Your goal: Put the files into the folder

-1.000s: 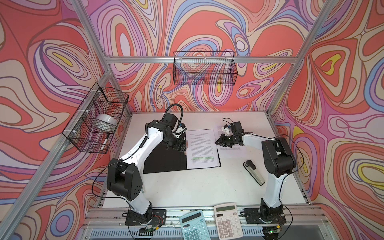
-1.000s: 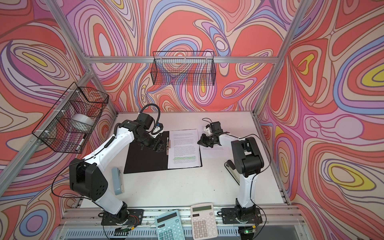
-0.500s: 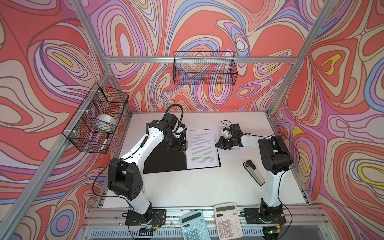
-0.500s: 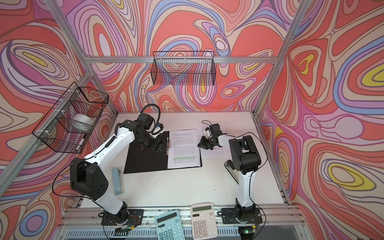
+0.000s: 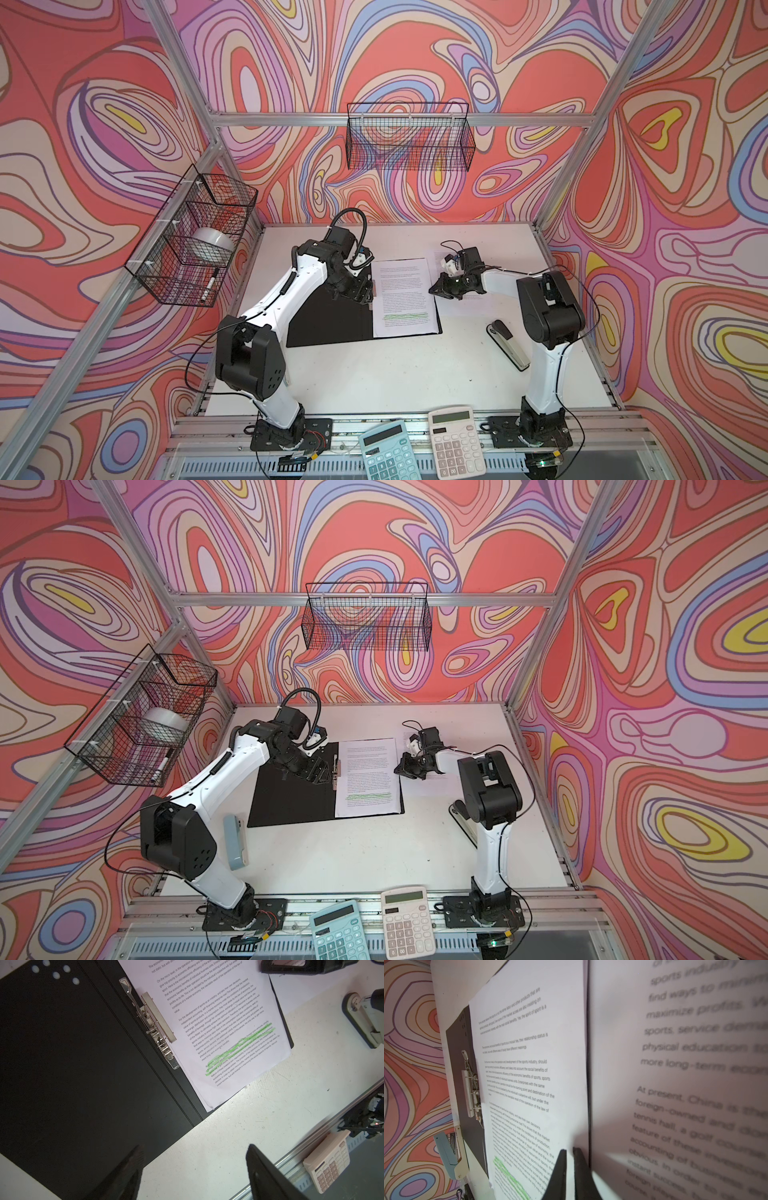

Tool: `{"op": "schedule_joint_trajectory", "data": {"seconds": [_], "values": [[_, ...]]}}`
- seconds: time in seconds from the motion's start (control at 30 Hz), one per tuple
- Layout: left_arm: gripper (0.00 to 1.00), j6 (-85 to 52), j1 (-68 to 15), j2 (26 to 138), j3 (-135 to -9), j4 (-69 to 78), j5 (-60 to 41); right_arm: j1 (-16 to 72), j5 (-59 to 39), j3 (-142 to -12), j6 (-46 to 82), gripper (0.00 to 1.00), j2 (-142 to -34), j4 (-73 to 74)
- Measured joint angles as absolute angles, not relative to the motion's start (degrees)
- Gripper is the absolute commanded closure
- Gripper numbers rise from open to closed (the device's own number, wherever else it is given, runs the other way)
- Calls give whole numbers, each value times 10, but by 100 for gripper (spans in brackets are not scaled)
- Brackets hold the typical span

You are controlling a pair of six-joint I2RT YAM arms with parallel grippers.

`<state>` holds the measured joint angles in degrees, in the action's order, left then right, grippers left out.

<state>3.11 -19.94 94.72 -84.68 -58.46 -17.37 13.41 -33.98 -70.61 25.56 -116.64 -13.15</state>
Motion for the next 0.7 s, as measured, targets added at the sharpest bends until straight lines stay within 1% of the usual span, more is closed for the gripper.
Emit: {"op": "schedule_joint_trajectory", "data": {"seconds": [0.17,0.37,0.53,0.7], "values": [[22,31,-199,947,-847,-585,-173,134,-334,-708,256,88,-1140,-153],[22,31,-199,947,-847,-585,-173,134,-340,-701,260,91,-1084,-164],[22,31,-199,947,-847,-585,-174,134,-360,-655,269,92,-1035,-160],[22,31,-199,947,-847,-585,-176,134,-380,-601,278,92,-1027,-156]]}}
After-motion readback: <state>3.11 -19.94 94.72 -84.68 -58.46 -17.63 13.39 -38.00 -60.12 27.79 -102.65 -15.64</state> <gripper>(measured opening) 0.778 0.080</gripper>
